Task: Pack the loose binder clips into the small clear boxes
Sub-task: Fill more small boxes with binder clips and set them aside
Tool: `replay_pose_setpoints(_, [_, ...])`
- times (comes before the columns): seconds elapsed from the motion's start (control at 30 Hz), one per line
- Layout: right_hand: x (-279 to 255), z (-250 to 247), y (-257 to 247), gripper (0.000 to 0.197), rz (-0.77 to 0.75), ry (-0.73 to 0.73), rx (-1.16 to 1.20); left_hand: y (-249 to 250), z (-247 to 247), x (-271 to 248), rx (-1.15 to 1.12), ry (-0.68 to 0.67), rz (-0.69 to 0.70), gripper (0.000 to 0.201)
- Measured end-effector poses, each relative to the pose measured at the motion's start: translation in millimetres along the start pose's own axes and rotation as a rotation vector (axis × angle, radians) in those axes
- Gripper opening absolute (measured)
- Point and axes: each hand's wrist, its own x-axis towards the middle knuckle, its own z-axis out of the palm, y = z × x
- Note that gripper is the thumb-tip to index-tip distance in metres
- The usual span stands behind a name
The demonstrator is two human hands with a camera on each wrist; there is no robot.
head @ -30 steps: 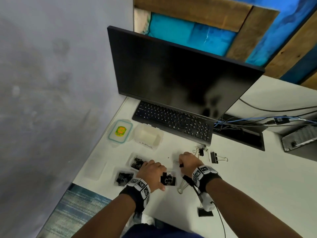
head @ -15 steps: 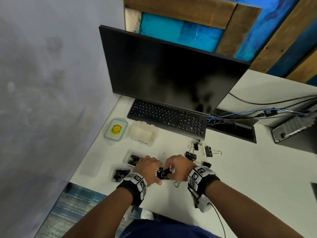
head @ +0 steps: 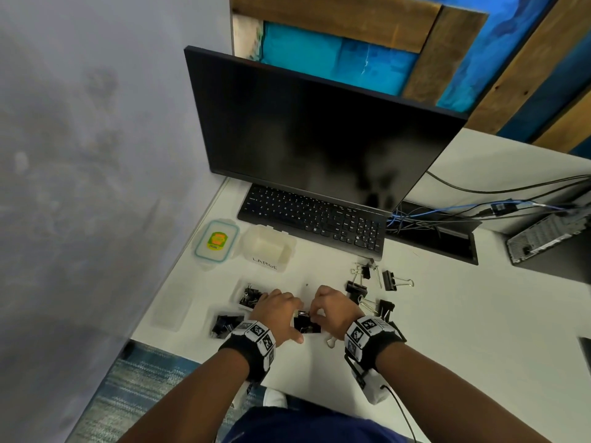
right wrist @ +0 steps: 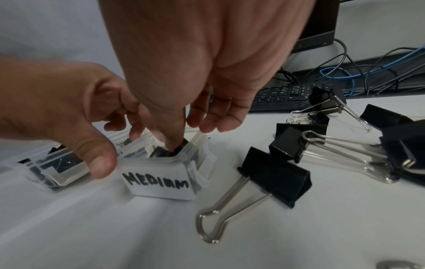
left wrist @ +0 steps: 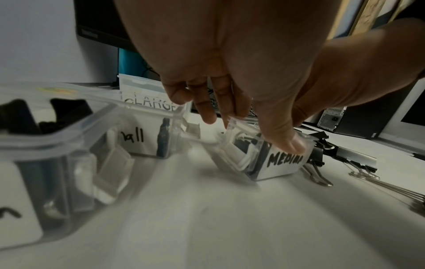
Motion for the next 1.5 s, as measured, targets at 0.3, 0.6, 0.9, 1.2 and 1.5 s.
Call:
replay_pose_setpoints(0.3, [0.6,3.8,-4.7,0.016,-0.028,-0.041,-0.061,-0.3,0.6,1.1,0.000,0.006,0.007,0.074])
replay_pose_setpoints(0.6, [0.8,13.1,0.4,0.021,0.027,-0.004,-0.107,-0.5,1.6,1.5,0.006,0.000,0.005,0.076])
replay_pose_setpoints(0.9, [0.1,-14.2,20.2,0.015,0.114,0.137,-0.058,-1.9,3.2,3.8,0.013,-0.011,0.000,0.076])
replay_pose_setpoints(1.2, [3.6,-36.1,89.1,0.062,0.513,-0.086,-0.166,0.8,2.5,4.0,0.034,-0.037,-0.019,0.078])
replay_pose_setpoints(1.5, [9.0,-27.4,90.3,0.068,0.479,-0.067,-0.152,1.9,0.9,3.9,0.033,-0.036,-0.034,0.077])
